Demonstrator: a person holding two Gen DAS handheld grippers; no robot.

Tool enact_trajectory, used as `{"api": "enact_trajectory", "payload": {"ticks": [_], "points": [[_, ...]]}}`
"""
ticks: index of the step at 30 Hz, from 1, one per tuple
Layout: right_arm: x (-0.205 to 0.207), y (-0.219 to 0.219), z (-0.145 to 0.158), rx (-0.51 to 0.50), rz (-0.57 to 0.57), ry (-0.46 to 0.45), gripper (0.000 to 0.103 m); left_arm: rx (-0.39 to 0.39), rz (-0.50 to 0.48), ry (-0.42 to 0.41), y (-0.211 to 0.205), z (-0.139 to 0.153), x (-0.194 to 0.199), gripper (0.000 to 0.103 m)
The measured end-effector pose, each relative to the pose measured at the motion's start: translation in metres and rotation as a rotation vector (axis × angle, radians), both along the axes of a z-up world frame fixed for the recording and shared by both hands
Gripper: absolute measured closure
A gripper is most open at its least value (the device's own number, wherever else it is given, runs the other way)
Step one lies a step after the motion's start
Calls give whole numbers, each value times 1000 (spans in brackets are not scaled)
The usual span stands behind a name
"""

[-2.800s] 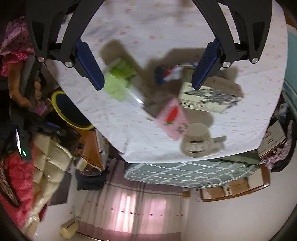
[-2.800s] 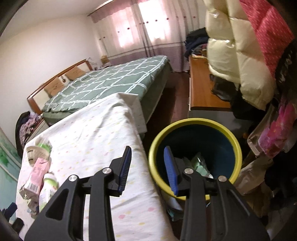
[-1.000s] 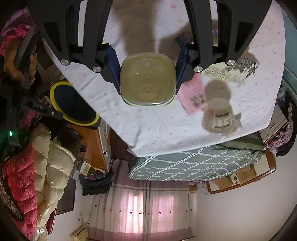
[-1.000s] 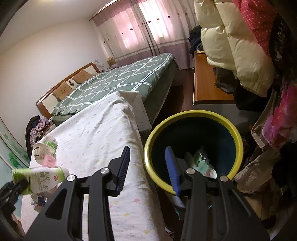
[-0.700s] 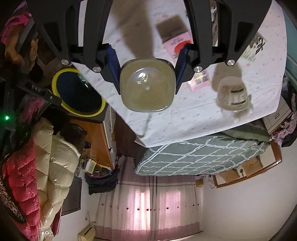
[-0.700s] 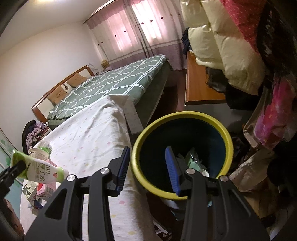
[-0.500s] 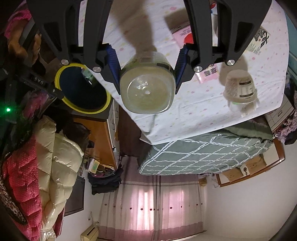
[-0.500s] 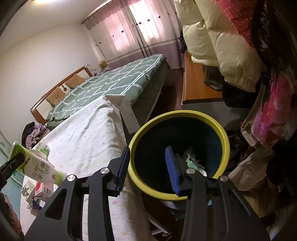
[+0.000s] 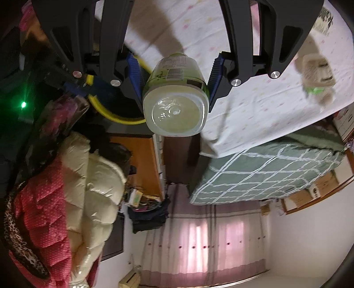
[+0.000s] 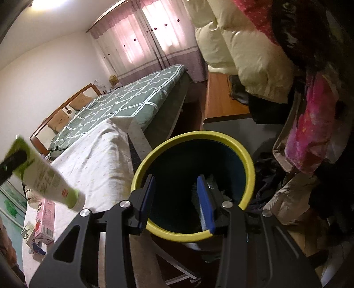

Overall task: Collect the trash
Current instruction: 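Carry the green-labelled bottle over the bin and open the left gripper, then grasp the white toothpaste tube with the right gripper and lift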

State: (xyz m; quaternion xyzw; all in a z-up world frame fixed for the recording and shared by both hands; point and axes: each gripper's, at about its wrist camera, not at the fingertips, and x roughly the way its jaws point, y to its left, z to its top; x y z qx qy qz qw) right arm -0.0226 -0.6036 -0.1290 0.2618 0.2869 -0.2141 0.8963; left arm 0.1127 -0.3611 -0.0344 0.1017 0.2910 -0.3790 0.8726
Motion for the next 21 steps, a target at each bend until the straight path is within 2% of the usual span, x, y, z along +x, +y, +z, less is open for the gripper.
{"api": "enact_trajectory", "payload": {"ticks": [5, 10, 11, 12, 13, 14, 15, 18, 21], "points": [[-9, -8, -3, -4, -29, 17, 65, -31, -80, 9, -48, -1, -2, 51], [-17, -15, -5, -2, -57, 31, 65, -39, -129, 28, -93, -17, -3, 51], [-19, -16, -5, -3, -60, 33, 62, -39, -140, 29, -101, -22, -3, 51], [-20, -16, -5, -4, -63, 35, 60, -23, -132, 22, -108, -26, -2, 47], [-20, -16, -5, -6, -64, 37, 60, -17, -122, 14, -112, -28, -1, 26], [-21, -16, -5, -9, -65, 39, 60, -23, -101, 4, -112, -28, 1, 18], [-21, -15, -4, -11, -64, 41, 60, -31, -83, -1, -109, -27, 2, 14], [-19, -11, -5, -14, -56, 48, 60, -50, -64, 17, -89, -16, 3, 14], [-11, -3, -6, -11, -29, 54, 60, -73, -33, 12, -46, -1, 0, 11]]}}
